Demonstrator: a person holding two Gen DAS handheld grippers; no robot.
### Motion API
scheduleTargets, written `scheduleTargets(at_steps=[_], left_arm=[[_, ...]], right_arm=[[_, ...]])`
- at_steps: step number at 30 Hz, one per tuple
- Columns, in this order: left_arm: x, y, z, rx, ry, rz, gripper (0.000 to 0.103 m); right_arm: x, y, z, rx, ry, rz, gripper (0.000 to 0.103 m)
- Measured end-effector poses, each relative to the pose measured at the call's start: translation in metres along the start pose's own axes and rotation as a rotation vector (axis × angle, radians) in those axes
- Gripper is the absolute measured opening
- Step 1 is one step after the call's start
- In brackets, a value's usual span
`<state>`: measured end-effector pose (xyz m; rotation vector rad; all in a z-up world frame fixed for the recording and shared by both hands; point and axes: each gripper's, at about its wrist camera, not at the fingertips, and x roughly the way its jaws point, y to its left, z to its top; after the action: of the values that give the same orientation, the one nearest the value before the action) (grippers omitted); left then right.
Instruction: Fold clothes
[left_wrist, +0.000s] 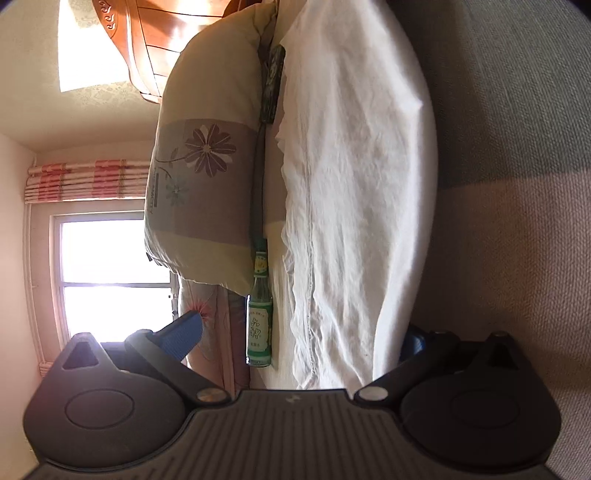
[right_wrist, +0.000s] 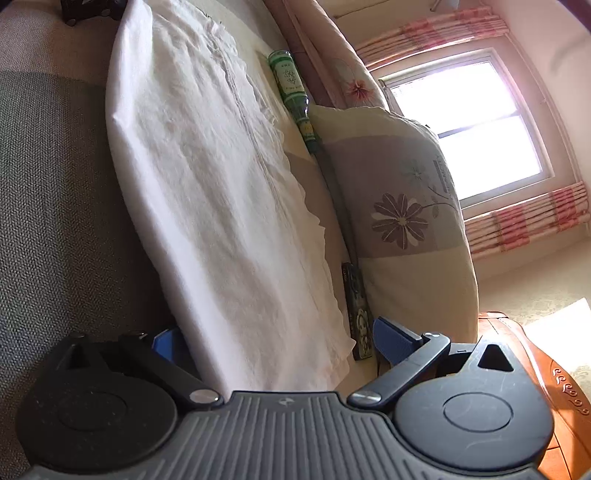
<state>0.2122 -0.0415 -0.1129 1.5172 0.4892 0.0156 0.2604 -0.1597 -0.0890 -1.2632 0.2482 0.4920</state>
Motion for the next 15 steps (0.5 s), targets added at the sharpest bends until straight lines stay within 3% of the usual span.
scheduleTargets(at_steps=[2,6,8,10,15], left_arm=[[0.007,0.004,-0.007,-0.024,0.013,-0.025,0.102],[0.018,-0.003,-0.019,0.019,0.047,0.008,0.1],[0.016,-0.008,-0.015,0.052,0.046,-0.024,0.089],[0.014,-0.013,-0.012,0.081,0.046,-0.057,0.067],[0.013,-0.022,-0.011,0.061,0.062,-0.096,0.043]], right_arm=[[0.002,-0.003,-0.008,0.009,0.019,-0.01,0.103],[0.008,-0.008,-0.02,0.004,0.055,-0.033,0.103],[0.009,-0.005,-0.019,-0.018,0.059,-0.03,0.1],[0.009,0.003,-0.014,-0.074,0.045,-0.026,0.092],[0.005,0.016,-0.011,-0.144,0.029,0.004,0.072]])
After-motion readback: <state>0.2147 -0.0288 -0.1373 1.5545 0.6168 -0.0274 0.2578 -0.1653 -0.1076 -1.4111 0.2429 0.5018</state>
